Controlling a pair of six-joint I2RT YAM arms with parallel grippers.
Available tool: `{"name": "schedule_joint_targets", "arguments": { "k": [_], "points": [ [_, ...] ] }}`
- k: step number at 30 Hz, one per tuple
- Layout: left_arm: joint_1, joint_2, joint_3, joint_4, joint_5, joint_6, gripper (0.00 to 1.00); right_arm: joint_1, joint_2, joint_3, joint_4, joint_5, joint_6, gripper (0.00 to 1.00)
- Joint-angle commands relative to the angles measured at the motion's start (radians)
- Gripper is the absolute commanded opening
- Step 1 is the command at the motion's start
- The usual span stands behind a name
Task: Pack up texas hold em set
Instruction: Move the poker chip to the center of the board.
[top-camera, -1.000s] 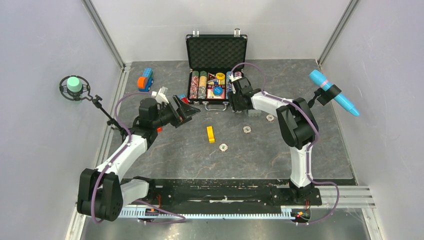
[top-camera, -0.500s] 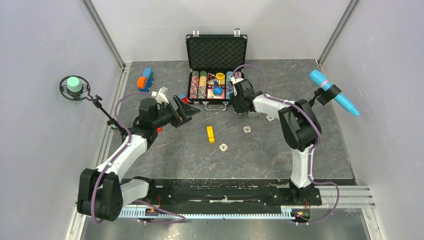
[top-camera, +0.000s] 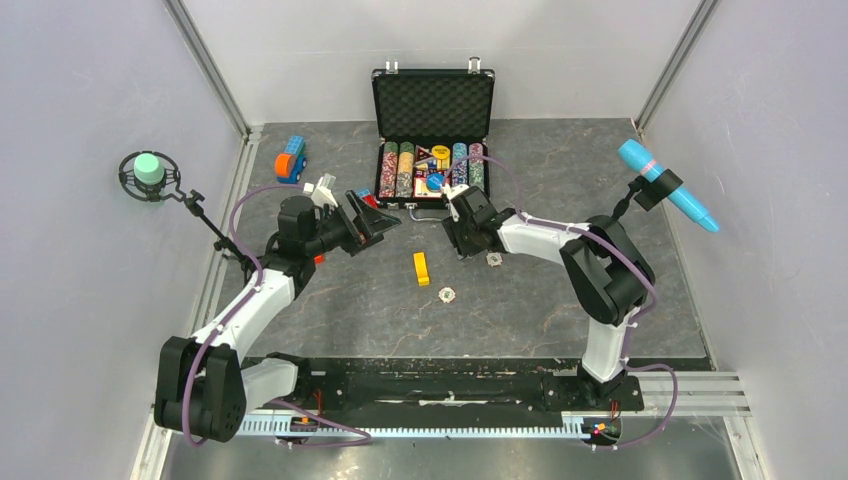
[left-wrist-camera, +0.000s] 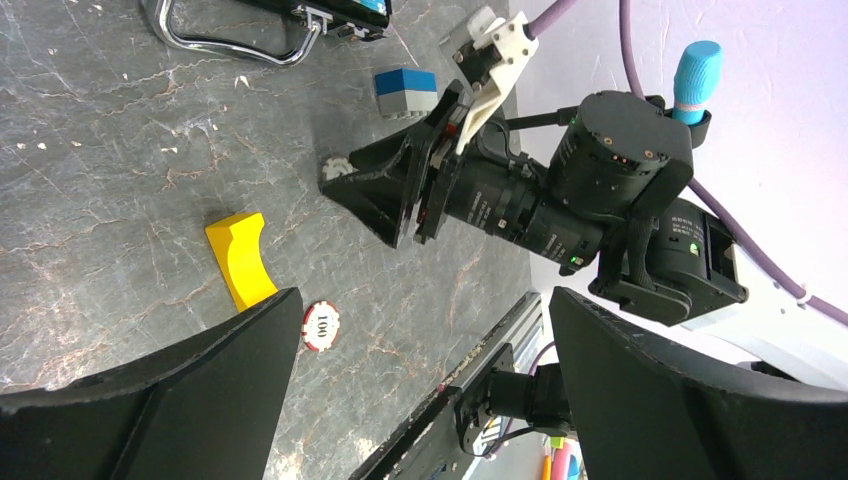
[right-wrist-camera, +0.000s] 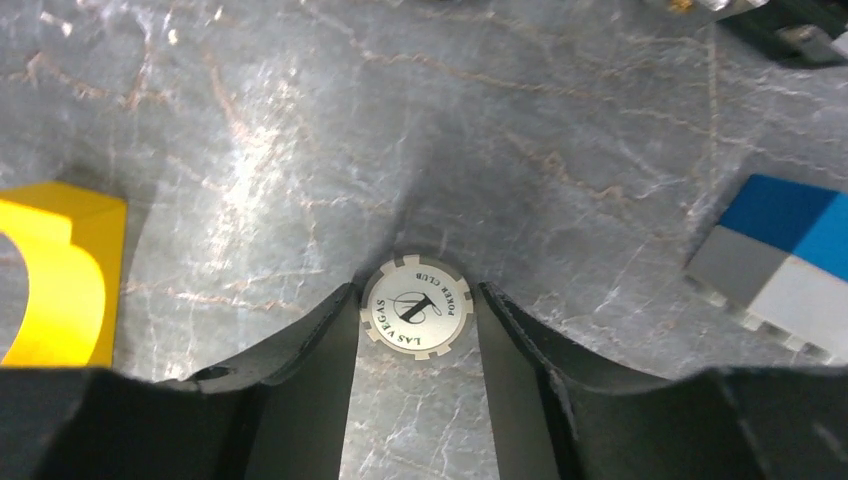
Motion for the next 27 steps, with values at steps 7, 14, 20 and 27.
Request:
{"name": "schedule_joint_targets", "arguments": {
  "k": [7, 14, 20, 27],
  "points": [
    [-0.003, -0.008, 0.038, 0.009, 0.018, 0.033, 1.00, 0.013, -0.004, -0.055, -0.122, 0.007, 0.006, 0.56],
    [-0.003, -0.003, 0.040, 0.009, 0.019, 0.033, 1.00, 0.020, -0.002, -0.053, -0.134, -0.020, -0.002, 0.56],
    [-0.003, 0.000, 0.041, 0.009, 0.019, 0.033, 1.00, 0.029, -0.001, -0.046, -0.149, -0.033, -0.005, 0.56],
    [-0.003, -0.001, 0.039, 0.010, 0.019, 0.035, 1.00, 0.031, 0.008, -0.050, -0.155, -0.024, -0.008, 0.51]
  ]
}}
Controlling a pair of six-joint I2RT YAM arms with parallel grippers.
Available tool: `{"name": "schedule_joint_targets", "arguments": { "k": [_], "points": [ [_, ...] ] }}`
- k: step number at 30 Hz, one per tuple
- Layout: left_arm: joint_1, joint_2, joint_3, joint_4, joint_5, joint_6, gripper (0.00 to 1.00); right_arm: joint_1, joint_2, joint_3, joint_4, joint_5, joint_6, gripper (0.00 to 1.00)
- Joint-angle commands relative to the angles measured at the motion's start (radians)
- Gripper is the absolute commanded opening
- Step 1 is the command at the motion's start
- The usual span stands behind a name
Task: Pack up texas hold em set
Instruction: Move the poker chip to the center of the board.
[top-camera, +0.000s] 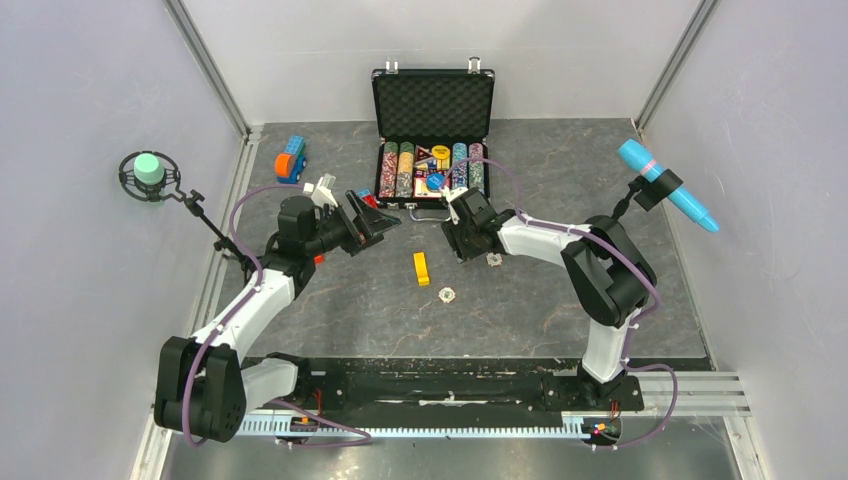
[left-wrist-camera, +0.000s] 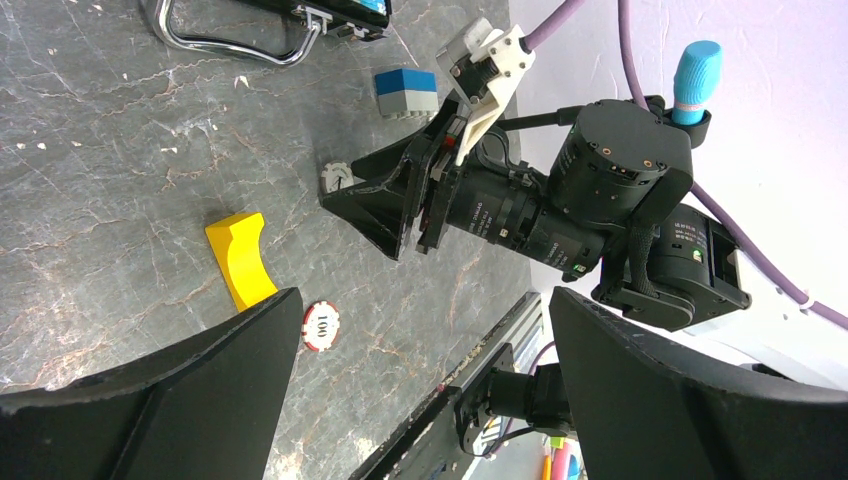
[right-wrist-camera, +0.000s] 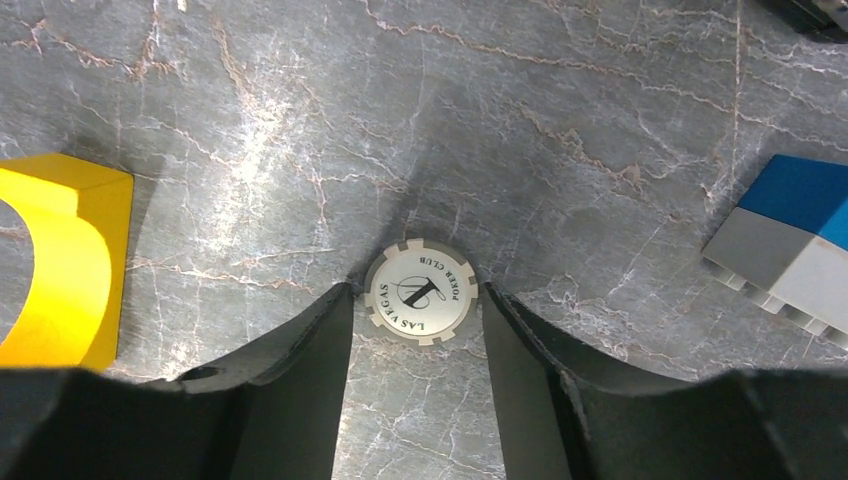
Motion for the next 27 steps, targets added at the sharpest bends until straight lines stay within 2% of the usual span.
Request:
{"name": "schedule_joint_targets", "arguments": {
  "k": [1, 5, 9, 20, 27],
  "points": [
    [-0.003, -0.001, 0.038, 0.010, 0.019, 0.036, 1.00, 0.013, 0.025, -0.032, -0.127, -0.007, -0.014, 0.49],
    [-0.003, 0.002, 0.038, 0.010, 0.017, 0.034, 1.00, 0.011, 0.022, -0.025, -0.132, 0.012, -0.021, 0.40],
    [-0.003, -0.002, 0.035, 0.010, 0.017, 0.034, 1.00, 0.013, 0.012, -0.016, -0.134, 0.027, -0.029, 0.36],
    [-0.003, 0.008, 0.015, 0.035, 0.011, 0.016, 1.00, 0.012, -0.088, 0.027, -0.119, -0.013, -0.113, 0.35],
    [-0.004, 0.023, -0.010, 0.083, 0.013, -0.015, 1.00, 0.012, -0.156, 0.025, -0.121, -0.057, -0.220, 0.34]
  ]
}}
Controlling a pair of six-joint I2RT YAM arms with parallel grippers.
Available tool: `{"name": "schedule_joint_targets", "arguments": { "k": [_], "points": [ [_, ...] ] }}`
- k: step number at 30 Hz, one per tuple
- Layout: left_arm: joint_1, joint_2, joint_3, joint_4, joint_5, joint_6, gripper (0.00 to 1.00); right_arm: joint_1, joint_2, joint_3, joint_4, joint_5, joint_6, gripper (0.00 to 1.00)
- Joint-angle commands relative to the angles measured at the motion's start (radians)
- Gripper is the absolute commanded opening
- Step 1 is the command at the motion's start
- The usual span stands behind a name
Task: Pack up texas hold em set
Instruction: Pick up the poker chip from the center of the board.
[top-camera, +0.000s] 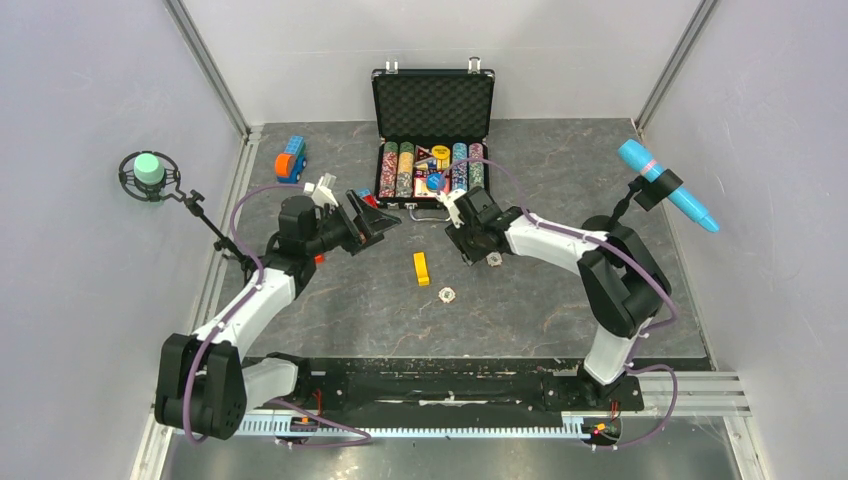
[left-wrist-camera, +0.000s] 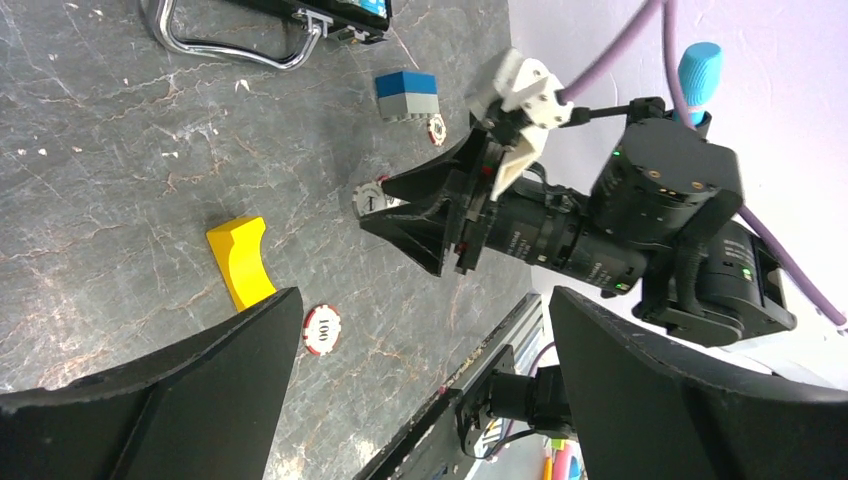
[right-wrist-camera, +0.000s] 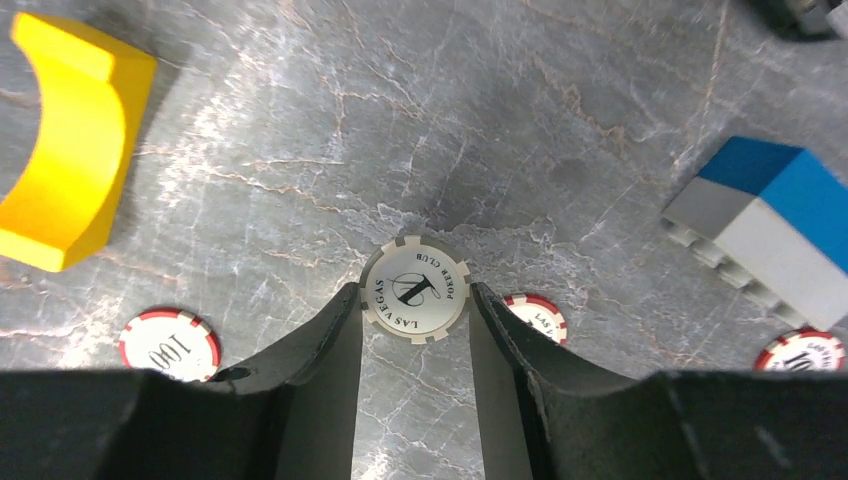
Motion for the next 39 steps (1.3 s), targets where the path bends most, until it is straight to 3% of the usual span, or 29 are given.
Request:
{"name": "schedule_joint_targets", "arguments": {
  "k": [1, 16, 30, 39],
  "points": [
    [-0.003, 0.017, -0.016, 0.090, 0.015, -0.023, 1.00, 0.004, -0.093, 0.026, -0.004, -0.063, -0.091, 0.34],
    [-0.021, 0.087, -0.063, 0.260, 0.063, -0.123, 0.97, 0.007, -0.224, 0.150, -0.068, -0.340, -0.258, 0.33],
    [-0.130, 0.173, -0.054, 0.403, 0.053, -0.212, 0.92, 0.024, -0.293, 0.153, -0.035, -0.440, -0.316, 0.33],
    [-0.171, 0.209, -0.042, 0.473, 0.056, -0.253, 0.82, 0.034, -0.298, 0.149, 0.005, -0.478, -0.308, 0.33]
  ]
}}
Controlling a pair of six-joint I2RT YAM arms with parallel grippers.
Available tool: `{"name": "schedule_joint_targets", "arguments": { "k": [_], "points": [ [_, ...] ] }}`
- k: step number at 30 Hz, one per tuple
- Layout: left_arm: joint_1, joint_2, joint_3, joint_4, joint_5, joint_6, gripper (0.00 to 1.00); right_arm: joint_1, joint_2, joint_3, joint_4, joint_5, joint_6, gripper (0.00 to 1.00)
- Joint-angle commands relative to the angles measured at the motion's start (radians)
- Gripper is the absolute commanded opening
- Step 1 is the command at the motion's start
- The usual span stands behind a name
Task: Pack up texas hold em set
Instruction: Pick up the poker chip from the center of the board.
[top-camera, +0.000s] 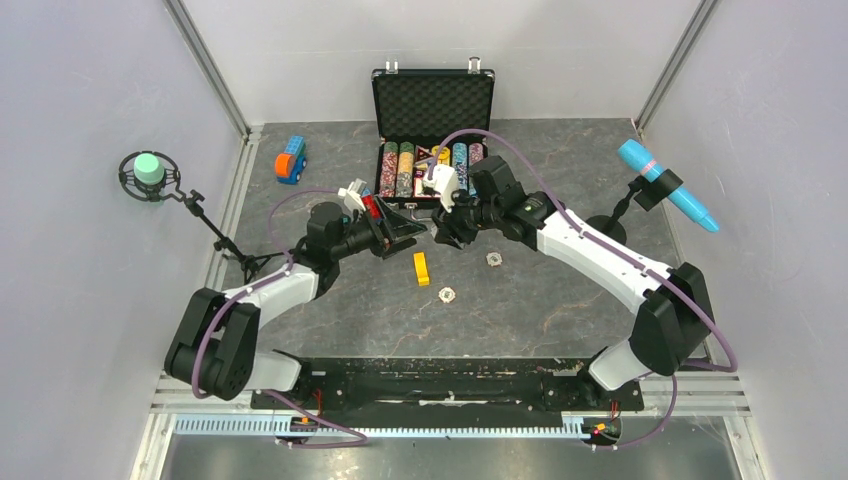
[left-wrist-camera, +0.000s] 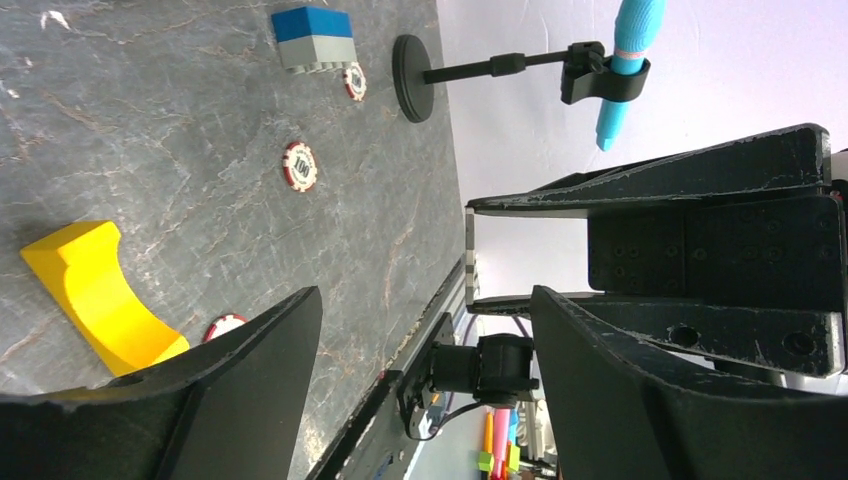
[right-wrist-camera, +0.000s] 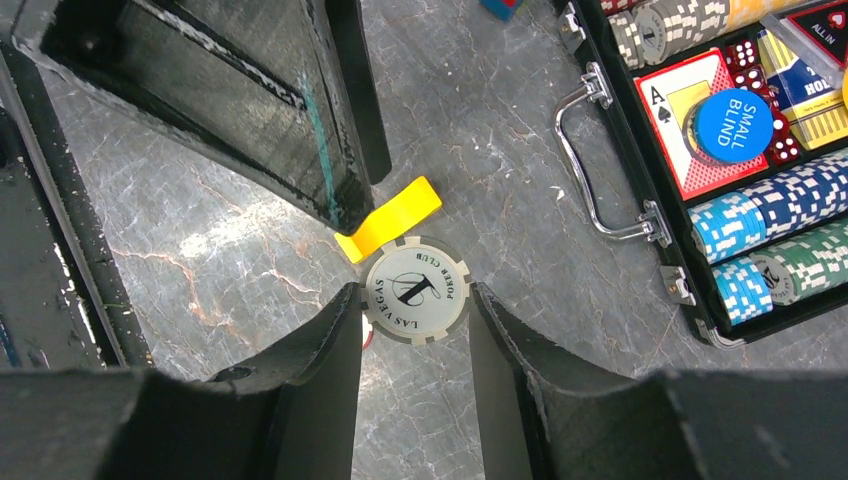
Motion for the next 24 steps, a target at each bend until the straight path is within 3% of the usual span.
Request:
{"name": "schedule_joint_targets", "arguments": {
  "k": [1, 24],
  "points": [
    [-0.022, 0.016, 0.015, 0.098, 0.028, -0.062, 0.81, 0.010, -0.028, 0.020, 0.047, -0.036, -0.009, 0.33],
    [-0.073, 0.060, 0.025, 0.194, 0.026, -0.119, 0.56, 0.034, -0.007, 0.031, 0.063, -0.074, -0.002, 0.33]
  ]
}}
